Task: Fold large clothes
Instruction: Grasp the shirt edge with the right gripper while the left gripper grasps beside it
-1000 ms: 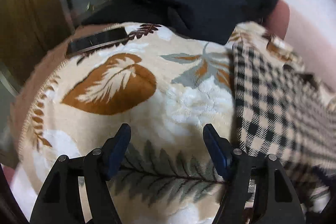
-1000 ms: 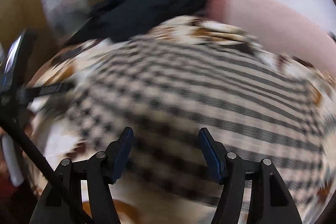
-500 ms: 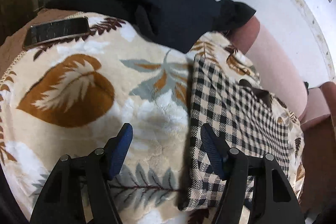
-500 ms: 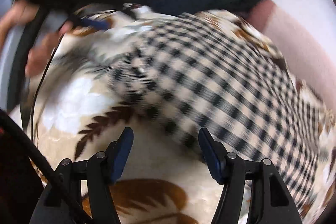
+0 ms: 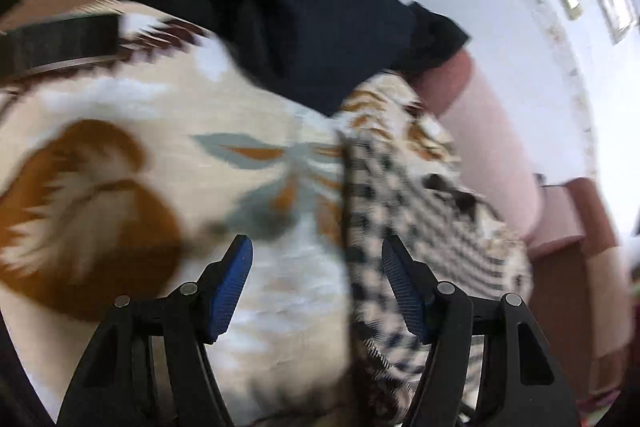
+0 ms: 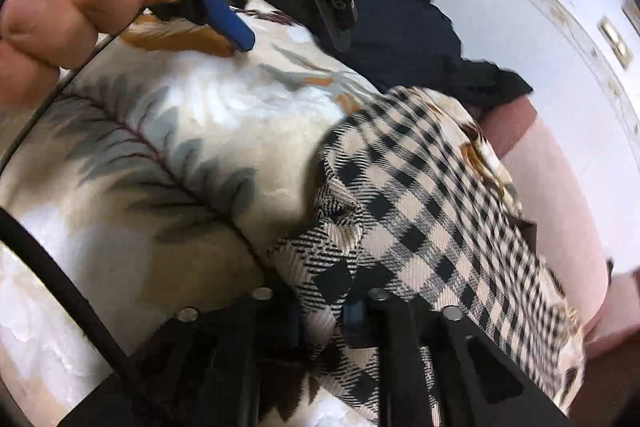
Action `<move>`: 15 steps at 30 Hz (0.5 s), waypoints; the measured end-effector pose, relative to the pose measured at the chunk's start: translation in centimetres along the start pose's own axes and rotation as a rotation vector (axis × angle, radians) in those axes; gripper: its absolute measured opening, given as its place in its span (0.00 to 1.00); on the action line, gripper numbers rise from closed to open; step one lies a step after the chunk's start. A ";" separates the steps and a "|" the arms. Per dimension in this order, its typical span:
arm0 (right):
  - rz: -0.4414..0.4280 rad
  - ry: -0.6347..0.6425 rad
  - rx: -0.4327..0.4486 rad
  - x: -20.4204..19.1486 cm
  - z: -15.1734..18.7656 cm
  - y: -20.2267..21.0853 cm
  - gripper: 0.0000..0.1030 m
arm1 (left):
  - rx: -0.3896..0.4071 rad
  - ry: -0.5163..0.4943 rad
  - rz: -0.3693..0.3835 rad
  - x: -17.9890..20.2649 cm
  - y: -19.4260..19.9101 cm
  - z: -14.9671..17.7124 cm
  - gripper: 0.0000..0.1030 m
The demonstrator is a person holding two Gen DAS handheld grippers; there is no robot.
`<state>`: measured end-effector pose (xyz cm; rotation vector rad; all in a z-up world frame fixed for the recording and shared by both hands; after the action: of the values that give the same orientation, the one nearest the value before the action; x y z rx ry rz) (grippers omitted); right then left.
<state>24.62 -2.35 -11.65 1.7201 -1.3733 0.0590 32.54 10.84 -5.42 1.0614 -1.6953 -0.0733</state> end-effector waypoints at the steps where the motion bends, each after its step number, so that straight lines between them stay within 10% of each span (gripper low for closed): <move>1: -0.016 -0.039 0.007 0.8 0.0 0.5 0.11 | -0.019 0.000 0.028 0.5 -0.7 0.1 0.64; 15: -0.043 -0.141 0.048 3.2 0.4 2.2 0.11 | -0.242 -0.064 0.098 4.0 -10.3 2.5 0.65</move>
<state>23.88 -4.98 -8.78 1.8218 -1.4467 -0.0550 36.70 0.88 -8.95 0.8022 -1.7429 -0.2458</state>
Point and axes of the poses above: each gripper's, at about its wrist camera, not at the fingertips, and y roughly against the way its jaws point, x to its right, z to its underside, the point moved 6 cm from there along -y, roughly the way its jaws point, and after that the axes turned 11 degrees about z, right-handed, at the moved point
